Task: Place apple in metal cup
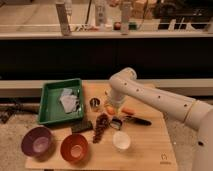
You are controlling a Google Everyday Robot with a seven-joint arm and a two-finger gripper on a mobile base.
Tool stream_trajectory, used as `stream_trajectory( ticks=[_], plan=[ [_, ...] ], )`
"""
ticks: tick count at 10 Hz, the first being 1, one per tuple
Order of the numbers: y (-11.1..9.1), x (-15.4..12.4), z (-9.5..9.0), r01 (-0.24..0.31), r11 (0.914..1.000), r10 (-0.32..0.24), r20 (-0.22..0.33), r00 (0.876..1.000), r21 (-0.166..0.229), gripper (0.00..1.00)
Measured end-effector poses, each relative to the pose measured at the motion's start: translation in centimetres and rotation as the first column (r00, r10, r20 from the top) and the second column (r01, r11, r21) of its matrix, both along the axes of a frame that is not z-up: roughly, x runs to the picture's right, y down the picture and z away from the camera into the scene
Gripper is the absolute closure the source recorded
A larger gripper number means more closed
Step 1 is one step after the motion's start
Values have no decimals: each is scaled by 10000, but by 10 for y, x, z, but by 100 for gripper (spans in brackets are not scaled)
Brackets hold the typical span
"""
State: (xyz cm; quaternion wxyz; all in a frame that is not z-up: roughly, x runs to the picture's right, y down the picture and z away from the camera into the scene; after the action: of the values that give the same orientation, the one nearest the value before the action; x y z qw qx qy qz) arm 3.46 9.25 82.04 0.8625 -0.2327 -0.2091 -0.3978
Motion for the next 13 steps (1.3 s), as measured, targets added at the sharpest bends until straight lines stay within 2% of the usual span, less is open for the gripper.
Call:
stream_trajectory(
  ticks=[6,9,13],
  plan=[
    [-28,-27,2,824,9954,-859,741,9935,486,100],
    [-38,-41,5,1310,9894,-1375,1145,9839,633,100],
    [-45,-67,10,1962,9780,-2056,1693,9639,707,100]
  ],
)
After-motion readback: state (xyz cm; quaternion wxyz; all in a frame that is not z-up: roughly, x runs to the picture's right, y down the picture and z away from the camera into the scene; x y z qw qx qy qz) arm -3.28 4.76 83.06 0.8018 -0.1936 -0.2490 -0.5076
